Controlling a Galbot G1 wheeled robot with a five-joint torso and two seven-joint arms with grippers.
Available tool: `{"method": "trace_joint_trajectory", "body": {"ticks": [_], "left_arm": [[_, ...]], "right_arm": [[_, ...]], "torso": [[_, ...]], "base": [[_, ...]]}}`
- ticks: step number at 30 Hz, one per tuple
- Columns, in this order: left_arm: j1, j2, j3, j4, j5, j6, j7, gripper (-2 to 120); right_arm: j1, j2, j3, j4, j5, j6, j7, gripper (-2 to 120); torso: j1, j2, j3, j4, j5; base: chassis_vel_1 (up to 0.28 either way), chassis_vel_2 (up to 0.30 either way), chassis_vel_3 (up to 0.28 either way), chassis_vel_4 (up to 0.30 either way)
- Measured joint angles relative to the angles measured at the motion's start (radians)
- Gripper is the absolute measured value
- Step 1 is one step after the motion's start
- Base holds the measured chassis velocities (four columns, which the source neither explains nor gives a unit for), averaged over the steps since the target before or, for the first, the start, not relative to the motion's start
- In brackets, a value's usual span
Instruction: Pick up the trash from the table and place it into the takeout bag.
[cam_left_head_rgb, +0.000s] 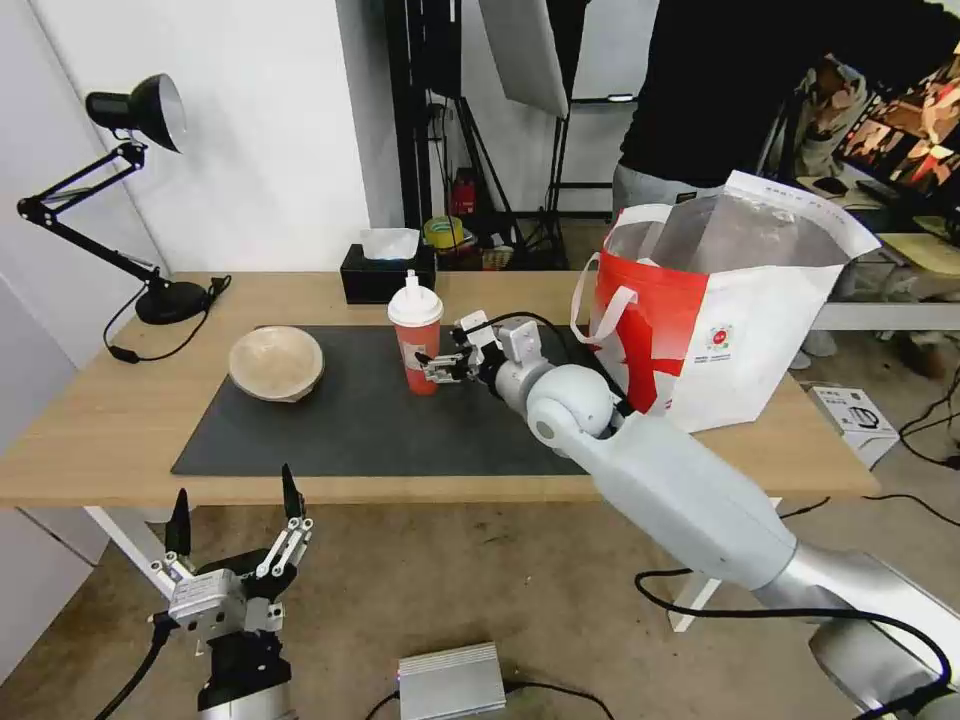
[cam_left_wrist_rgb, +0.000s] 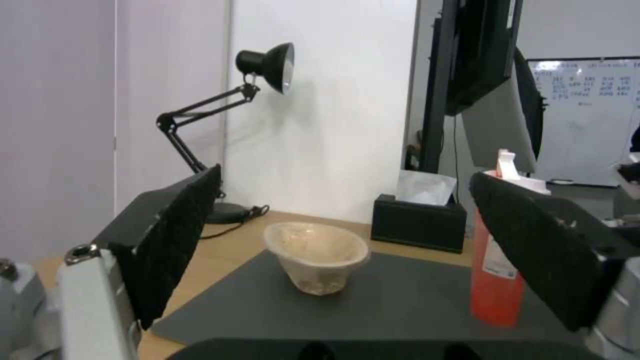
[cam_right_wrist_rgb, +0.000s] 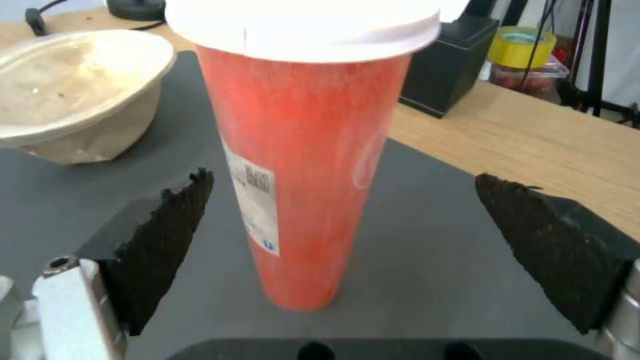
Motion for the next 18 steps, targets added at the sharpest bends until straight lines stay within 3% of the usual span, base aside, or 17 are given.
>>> {"method": "trace_joint_trajectory", "body": {"ticks": [18], "left_arm": [[-0.005,0.000,0.000,0.006,-0.006,-0.003,-0.001,100]], "right_arm": [[0.048,0.065,-0.023,-0.092,-0.002,0.002,-0.003,100]], "torso": [[0.000,0.000,0.000,0.0000,0.0000]], "base": [[0.000,0.000,0.000,0.000]]}}
